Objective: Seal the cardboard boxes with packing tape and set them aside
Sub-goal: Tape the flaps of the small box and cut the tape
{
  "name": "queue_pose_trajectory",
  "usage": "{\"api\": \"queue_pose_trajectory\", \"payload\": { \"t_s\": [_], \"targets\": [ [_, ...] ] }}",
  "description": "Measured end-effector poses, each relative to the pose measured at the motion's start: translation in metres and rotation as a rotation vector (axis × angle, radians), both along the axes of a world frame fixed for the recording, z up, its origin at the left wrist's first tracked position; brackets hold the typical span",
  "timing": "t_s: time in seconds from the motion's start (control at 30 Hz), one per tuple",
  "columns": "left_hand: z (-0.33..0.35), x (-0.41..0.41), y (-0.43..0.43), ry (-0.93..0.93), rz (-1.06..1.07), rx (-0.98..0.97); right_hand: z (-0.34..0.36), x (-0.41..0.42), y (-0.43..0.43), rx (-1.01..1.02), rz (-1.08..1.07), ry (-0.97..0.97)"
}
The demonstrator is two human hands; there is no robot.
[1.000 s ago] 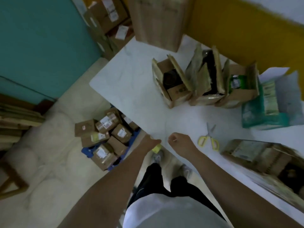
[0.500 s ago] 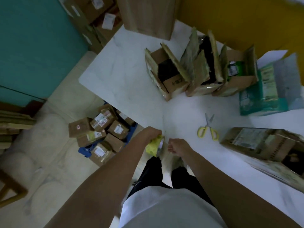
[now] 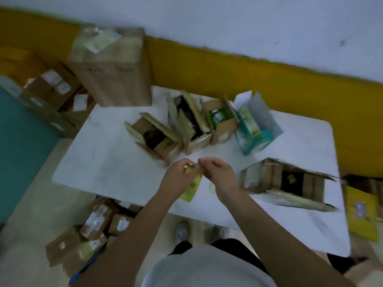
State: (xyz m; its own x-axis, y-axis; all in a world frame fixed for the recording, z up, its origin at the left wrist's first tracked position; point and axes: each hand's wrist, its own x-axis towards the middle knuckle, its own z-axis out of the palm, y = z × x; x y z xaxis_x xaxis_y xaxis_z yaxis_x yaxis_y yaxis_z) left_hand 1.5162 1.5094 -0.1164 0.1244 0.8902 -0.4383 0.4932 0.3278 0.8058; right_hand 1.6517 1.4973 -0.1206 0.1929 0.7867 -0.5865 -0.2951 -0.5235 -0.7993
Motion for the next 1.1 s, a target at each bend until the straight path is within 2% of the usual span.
{"api": "queue_pose_trajectory", "payload": {
  "t_s": [0.1,0.27,0.4,0.43,0.53,0.63,0.7,0.77,0.97,1.03,1.1],
  "targets": [
    [0.043,0.035,0.005,-0.089,-0.047,0.099,0.051,0.03,-0.004,0.185,-0.088,-0.147],
    [0.125,0.128,-0.01,-0.329,-0.381,0.302,0.137,0.124,-0.041,0.491,-0.32,-0.436],
    [0.134,0.179,-0.012,-0.453,-0.367,0.383,0.168,0.195,-0.067,0.619,-0.488,-0.48],
    [0.126,0.19,-0.01,-0.394,-0.386,0.469,0.169,0.211,-0.072,0.63,-0.516,-0.478],
    [0.09,0.222,0.001,0.088,-0.65,0.799,0.165,0.251,-0.088,0.62,-0.566,-0.46],
    [0.058,0.253,0.012,0.393,-0.989,0.877,0.147,0.271,-0.094,0.582,-0.515,-0.463],
    [0.05,0.272,0.017,0.451,-1.061,0.808,0.13,0.277,-0.093,0.541,-0.433,-0.496],
    [0.051,0.286,0.021,0.467,-1.032,0.702,0.114,0.28,-0.093,0.508,-0.37,-0.515],
    [0.054,0.303,0.052,0.394,-1.128,0.396,0.08,0.293,-0.107,0.412,-0.369,-0.462],
    [0.054,0.306,0.056,0.393,-1.144,0.392,0.076,0.296,-0.111,0.396,-0.384,-0.421],
    [0.051,0.304,0.053,0.41,-1.17,0.472,0.072,0.298,-0.114,0.376,-0.391,-0.376]
  ]
}}
